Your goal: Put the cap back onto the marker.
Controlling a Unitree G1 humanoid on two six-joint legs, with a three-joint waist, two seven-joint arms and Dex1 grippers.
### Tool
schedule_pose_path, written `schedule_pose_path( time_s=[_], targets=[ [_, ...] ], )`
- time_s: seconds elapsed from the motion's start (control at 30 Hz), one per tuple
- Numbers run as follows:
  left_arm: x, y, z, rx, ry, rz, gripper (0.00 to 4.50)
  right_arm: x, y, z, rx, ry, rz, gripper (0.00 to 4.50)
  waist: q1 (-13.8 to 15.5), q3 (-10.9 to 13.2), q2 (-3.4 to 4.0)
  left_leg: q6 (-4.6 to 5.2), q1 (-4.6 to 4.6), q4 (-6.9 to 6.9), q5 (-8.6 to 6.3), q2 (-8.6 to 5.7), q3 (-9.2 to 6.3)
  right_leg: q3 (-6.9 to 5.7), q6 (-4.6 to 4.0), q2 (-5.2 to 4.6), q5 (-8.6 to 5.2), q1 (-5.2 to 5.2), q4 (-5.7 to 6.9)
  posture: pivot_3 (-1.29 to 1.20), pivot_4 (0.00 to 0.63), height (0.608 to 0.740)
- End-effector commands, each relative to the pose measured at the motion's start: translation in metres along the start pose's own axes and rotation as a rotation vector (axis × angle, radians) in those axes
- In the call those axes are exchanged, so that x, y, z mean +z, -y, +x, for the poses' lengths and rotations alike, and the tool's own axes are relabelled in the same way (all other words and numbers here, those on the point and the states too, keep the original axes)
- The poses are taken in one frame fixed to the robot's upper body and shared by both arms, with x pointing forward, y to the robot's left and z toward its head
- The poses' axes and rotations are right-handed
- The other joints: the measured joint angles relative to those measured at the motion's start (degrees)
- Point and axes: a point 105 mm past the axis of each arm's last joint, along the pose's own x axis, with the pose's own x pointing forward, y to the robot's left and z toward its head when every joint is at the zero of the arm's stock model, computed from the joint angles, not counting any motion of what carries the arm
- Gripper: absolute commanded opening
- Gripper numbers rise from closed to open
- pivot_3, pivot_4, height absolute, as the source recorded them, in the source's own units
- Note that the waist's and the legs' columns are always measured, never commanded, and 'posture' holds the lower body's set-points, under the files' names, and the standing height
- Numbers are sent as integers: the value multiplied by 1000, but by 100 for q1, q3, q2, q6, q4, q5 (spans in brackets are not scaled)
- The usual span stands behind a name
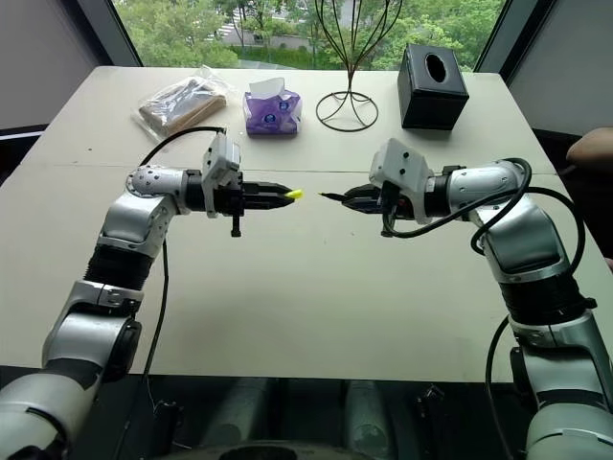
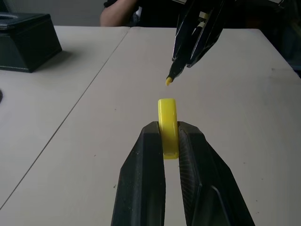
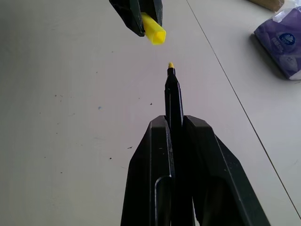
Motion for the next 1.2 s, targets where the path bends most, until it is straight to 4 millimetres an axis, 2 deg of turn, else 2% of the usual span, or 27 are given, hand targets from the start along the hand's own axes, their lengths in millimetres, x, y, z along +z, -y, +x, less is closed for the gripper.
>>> schedule_pose_path(
  time_s=[0.03,0.4,0.63,1.0,1.2],
  targets=[
    [9,2,2,-8,24,40,49,13,-1,0,-1,30,-46,0,0,0,0,0,0,0,0,0,0,0,0,0,0,-1,1,0,150,740],
    [9,4,11,-11,41,41,49,17,-6,4,22,42,-46,0,2,0,0,0,0,6,0,0,0,1,0,0,0,-1,7,0,150,740],
    [3,7,15,-25,34,35,49,19,-9,7,25,51,-47,0,4,0,0,0,0,12,0,-1,0,2,0,0,0,-3,15,0,150,740],
    [4,1,7,-7,18,49,49,16,-7,5,18,39,-44,0,7,0,0,0,1,22,1,-1,1,7,-1,0,0,-12,43,0,150,740],
    [5,3,10,-9,30,42,49,18,-8,8,23,49,-45,0,5,0,0,-1,1,23,1,-1,1,8,-1,0,0,-14,47,0,150,740]
  ],
)
